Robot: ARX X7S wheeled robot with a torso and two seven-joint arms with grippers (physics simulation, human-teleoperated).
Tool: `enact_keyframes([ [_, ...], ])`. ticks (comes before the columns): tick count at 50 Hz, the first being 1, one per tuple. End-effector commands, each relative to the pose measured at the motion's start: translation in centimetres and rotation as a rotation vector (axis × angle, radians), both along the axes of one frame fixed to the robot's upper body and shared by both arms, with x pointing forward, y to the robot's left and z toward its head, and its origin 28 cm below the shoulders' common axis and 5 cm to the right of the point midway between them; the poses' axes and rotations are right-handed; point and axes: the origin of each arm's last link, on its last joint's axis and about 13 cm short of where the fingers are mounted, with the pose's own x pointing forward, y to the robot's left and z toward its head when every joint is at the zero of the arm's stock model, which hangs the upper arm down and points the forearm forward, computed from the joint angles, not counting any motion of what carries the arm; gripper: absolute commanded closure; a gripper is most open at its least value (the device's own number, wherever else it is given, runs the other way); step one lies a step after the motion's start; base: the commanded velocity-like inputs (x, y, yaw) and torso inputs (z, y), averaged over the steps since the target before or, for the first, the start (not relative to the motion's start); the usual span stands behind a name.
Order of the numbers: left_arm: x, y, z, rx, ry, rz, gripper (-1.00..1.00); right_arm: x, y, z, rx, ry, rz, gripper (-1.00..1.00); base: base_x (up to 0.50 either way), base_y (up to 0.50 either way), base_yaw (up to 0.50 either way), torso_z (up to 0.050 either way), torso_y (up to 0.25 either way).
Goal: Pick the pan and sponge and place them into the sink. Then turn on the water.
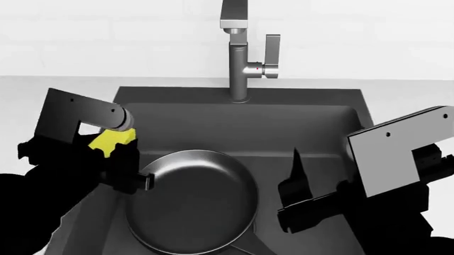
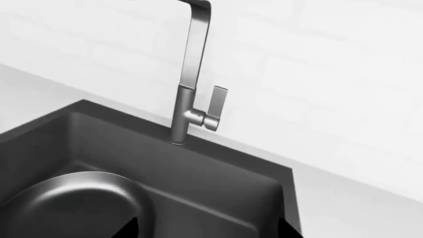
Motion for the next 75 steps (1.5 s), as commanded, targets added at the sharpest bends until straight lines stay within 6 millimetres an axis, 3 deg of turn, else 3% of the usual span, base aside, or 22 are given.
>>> enact_keyframes([
  [1,2.5,-3.9,0.0,-0.04,0.022,-0.131,1.0,-0.3,0.0,-0.3,0.007,-0.007,0.003,-1.0,0.0,0.0,0.0,0.0,0.0],
  [8,2.8,-5.3,-2.1,-0.045,0.078,-0.17,1.0,-0.5,-0.1,-0.1,0.007,-0.013,0.008,-1.0,0.0,0.0,0.0,0.0,0.0],
  [21,3.3,-5.9,-4.7,-0.048,0.141,-0.177,1.0,-0.9,-0.2,-0.7,0.011,-0.007,0.005,-1.0,0.0,0.0,0.0,0.0,0.0],
  [55,6.0,-6.8,-7.9,-0.024,0.228,-0.164,1.0,-1.4,-0.6,-1.2,0.012,0.005,-0.001,-1.0,0.0,0.0,0.0,0.0,0.0],
  [66,6.2,-7.2,-8.0,-0.024,0.236,-0.168,1.0,-1.4,-0.6,-1.3,0.015,0.01,0.002,-1.0,0.0,0.0,0.0,0.0,0.0],
  [67,6.3,-7.2,-8.0,-0.023,0.234,-0.163,-1.0,-1.5,-0.6,-1.3,0.015,0.011,0.001,-1.0,0.0,0.0,0.0,0.0,0.0],
  [75,6.2,-7.2,-7.9,-0.027,0.234,-0.154,-1.0,-1.6,-0.6,-1.6,0.022,0.016,0.001,-1.0,0.0,0.0,0.0,0.0,0.0],
])
